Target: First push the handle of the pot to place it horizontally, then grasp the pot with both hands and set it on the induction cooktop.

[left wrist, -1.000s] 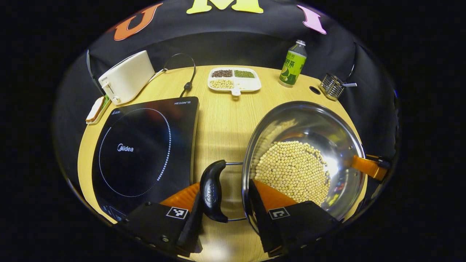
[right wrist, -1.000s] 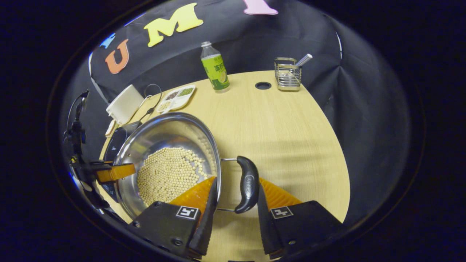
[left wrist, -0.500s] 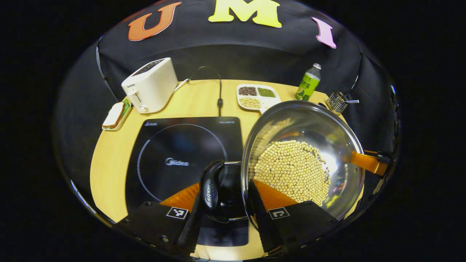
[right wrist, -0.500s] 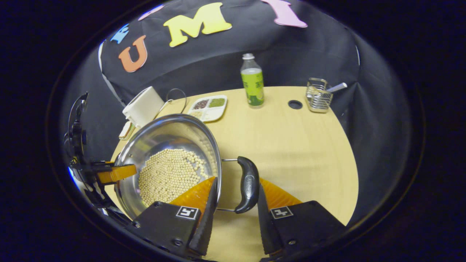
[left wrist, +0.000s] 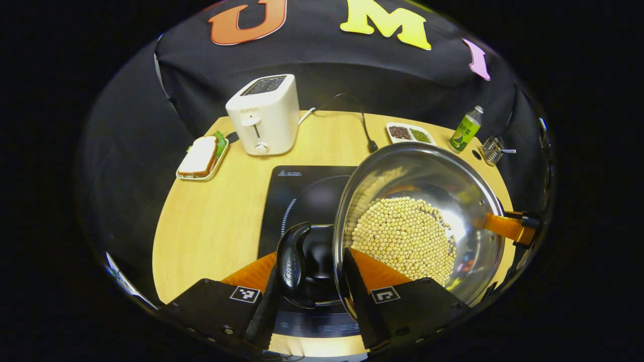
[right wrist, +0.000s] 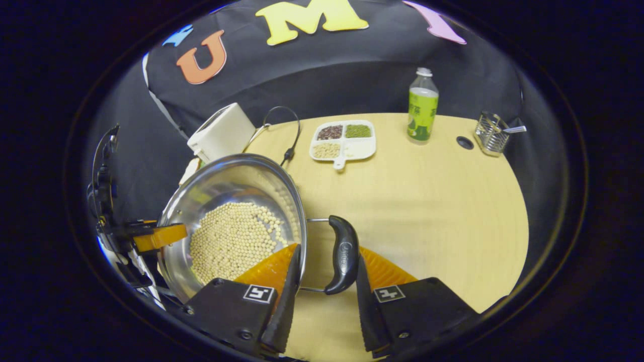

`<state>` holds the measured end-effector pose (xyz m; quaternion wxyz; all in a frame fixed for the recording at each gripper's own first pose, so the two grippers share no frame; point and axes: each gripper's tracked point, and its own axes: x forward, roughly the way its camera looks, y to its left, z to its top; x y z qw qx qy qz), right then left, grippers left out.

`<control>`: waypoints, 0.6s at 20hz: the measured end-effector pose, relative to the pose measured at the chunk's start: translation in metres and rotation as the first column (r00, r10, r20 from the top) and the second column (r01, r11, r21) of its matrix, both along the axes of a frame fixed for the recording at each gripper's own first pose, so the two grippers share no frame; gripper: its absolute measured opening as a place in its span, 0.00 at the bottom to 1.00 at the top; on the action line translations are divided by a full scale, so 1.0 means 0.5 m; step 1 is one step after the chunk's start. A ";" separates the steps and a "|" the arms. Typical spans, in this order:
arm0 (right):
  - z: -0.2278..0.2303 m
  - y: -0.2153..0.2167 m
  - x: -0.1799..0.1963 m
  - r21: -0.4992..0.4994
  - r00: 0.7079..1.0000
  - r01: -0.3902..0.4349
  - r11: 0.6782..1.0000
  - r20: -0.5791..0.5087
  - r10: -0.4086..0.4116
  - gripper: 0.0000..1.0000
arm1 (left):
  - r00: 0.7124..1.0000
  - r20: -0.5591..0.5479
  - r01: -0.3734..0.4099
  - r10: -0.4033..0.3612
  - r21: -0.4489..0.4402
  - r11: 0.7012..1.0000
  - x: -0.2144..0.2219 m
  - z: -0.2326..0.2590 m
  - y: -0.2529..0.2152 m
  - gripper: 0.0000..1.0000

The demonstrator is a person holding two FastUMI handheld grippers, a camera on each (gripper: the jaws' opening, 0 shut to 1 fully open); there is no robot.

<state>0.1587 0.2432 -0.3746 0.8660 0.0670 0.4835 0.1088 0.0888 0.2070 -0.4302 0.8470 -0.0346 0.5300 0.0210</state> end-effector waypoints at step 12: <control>-0.024 0.137 -0.007 -0.063 0.999 0.035 0.997 -0.018 -0.036 0.55 | 0.999 -0.026 -0.028 0.027 -0.024 0.999 0.007 -0.062 0.145 0.65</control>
